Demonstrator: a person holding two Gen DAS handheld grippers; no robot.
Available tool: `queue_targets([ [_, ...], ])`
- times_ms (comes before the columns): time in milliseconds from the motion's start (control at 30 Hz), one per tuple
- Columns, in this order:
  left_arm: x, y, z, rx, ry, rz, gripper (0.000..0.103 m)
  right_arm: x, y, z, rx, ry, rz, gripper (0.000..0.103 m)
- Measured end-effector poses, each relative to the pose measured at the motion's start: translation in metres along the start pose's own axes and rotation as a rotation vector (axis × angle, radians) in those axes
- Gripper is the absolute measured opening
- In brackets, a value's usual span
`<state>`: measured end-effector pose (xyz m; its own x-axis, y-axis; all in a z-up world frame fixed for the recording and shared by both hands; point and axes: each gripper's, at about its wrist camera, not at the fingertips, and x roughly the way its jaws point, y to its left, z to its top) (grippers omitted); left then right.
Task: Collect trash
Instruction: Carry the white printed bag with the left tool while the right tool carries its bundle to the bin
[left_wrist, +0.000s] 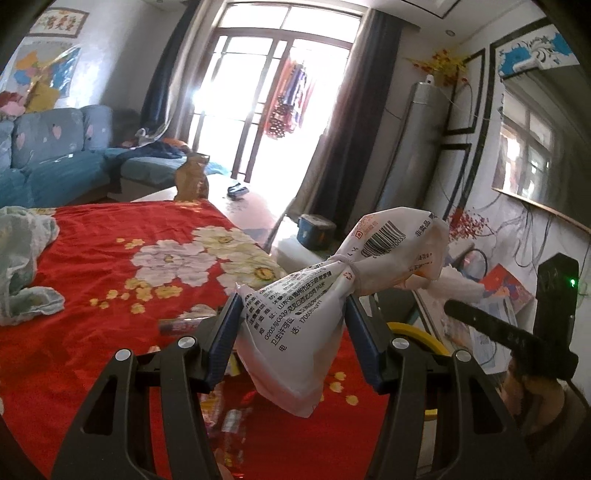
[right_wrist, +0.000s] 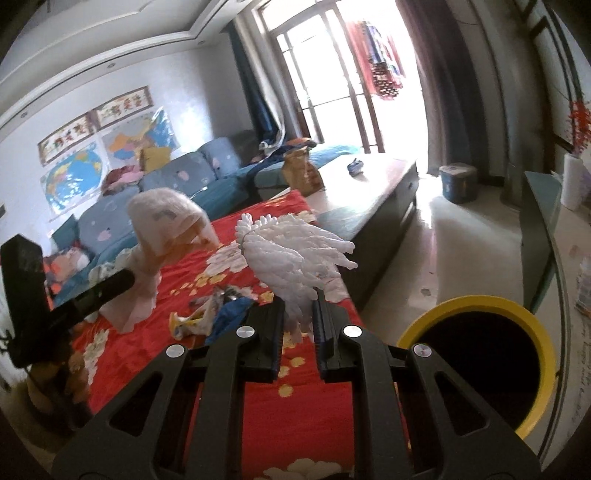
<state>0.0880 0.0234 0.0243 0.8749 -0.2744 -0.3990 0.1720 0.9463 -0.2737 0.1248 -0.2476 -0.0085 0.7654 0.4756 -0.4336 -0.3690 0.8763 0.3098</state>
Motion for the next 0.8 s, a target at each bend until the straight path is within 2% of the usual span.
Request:
queue_targets([
  [800,0.038,-0.061,-0.012,0.113,0.071,-0.081,0.055,-0.033,-0.06,-0.001,0.129,-0.072,-0.155,0.009],
])
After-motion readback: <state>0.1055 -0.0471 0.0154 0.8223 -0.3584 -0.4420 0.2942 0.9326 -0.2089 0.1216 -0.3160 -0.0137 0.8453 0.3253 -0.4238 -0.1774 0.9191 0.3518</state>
